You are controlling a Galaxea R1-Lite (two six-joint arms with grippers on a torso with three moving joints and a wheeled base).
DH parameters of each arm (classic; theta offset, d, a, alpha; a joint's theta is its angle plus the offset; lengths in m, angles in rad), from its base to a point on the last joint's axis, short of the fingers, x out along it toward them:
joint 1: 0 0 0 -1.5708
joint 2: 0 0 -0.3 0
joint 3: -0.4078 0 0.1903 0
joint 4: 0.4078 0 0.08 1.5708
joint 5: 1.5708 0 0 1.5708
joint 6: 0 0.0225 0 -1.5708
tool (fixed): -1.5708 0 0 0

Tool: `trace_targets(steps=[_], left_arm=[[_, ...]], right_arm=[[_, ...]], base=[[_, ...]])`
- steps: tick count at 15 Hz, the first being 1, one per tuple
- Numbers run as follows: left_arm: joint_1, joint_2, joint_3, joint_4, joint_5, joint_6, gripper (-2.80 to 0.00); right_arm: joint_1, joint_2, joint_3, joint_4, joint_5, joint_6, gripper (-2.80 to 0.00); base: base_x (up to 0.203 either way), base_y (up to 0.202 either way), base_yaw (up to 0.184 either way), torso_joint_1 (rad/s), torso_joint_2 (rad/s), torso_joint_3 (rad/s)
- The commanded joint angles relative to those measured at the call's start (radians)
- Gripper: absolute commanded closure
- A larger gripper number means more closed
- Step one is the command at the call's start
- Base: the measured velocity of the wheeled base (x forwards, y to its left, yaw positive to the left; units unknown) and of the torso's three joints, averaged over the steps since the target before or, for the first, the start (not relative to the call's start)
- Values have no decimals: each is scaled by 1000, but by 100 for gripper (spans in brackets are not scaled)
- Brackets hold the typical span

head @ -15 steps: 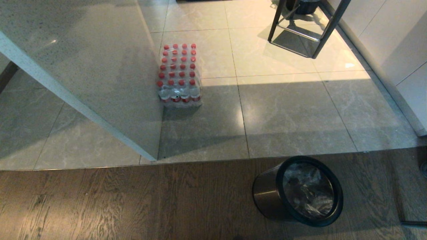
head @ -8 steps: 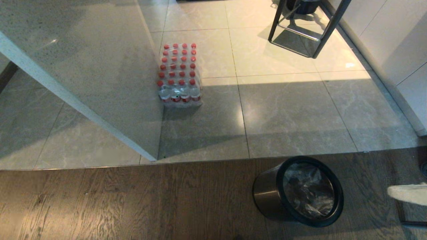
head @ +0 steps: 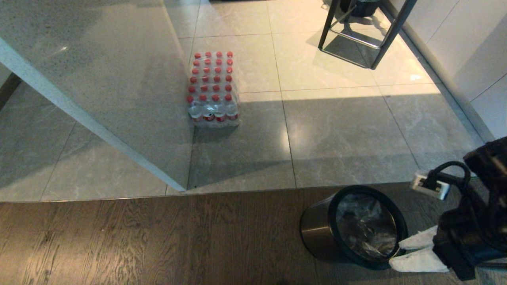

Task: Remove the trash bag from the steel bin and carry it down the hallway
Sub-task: Place the outer trash can on the ground

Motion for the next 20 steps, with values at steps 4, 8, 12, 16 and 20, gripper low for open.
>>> trace_targets(steps=[4,8,12,16,20], left_arm=[[0,0,0,0,0,0,0],[0,0,0,0,0,0,0],[0,0,0,0,0,0,0],[0,0,0,0,0,0,0],[0,0,0,0,0,0,0]], right_arm=[[84,195,2,-8,-389,-32,-280],[141,281,-10,-21,-547,-7,-280],[204,417,-19,-226,-550,75,-280],[230,507,-21,-393,-557,125,-280],[231,597,-29,-452,-581,124,-280]], base=[[0,0,0,0,0,0],[0,0,0,0,0,0],[0,0,0,0,0,0],[0,0,0,0,0,0],[0,0,0,0,0,0]])
